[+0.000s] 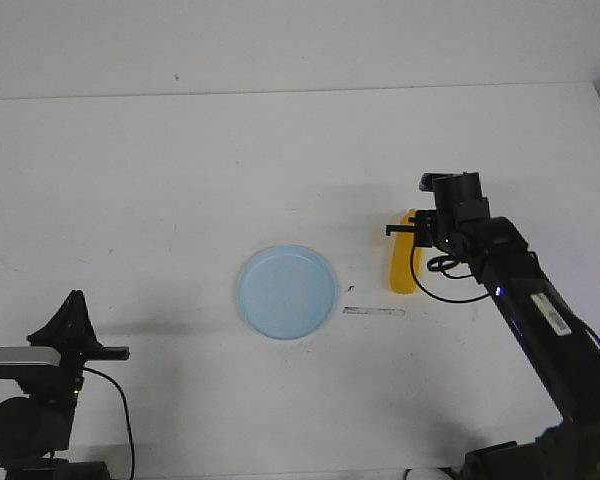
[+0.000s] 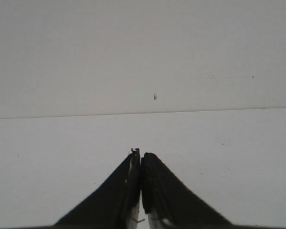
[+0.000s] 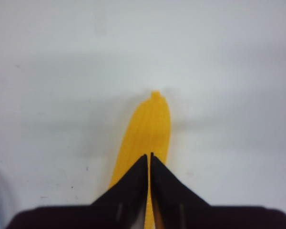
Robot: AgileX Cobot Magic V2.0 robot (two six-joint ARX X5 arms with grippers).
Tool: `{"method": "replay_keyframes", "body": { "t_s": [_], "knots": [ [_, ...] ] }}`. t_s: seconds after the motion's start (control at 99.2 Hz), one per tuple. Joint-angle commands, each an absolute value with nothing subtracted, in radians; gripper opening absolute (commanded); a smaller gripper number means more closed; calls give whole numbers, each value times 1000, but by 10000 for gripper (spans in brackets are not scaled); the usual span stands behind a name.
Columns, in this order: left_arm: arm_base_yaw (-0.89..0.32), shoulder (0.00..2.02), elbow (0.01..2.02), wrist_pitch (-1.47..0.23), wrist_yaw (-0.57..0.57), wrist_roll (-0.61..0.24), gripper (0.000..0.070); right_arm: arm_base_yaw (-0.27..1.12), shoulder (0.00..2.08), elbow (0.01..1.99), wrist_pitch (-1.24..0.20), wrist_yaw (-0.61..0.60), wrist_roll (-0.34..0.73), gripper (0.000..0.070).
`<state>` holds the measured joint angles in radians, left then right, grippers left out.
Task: Place corn on plate with both arms
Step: 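Lower the right gripper and close it around the corn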
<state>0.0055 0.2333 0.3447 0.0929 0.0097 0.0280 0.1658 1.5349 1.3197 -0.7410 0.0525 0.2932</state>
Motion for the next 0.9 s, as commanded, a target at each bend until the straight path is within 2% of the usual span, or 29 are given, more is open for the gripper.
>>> {"method": "replay_keyframes", "body": {
  "t_s": [0.0, 0.101, 0.141, 0.181, 0.343, 0.655, 0.887],
  "knots": [
    [7, 231, 348, 104, 10, 37, 1, 171, 1591, 1375, -769, 52, 378, 189],
    [7, 231, 348, 104, 10, 37, 1, 171, 1634, 1394, -772, 33, 382, 432],
    [7, 231, 348, 104, 10, 37, 1, 171, 1644, 1394, -771, 17, 383, 489],
    [7, 231, 348, 104, 10, 37, 1, 174, 1655, 1394, -772, 8, 389, 515],
    [7, 231, 348, 104, 10, 37, 1, 185, 1695, 1394, -771, 1, 392, 550],
    [7, 231, 348, 104, 10, 37, 1, 185, 1781, 1393, -778, 52, 393, 550],
    [7, 231, 348, 104, 10, 37, 1, 187, 1818, 1393, -779, 48, 392, 549]
  ]
}}
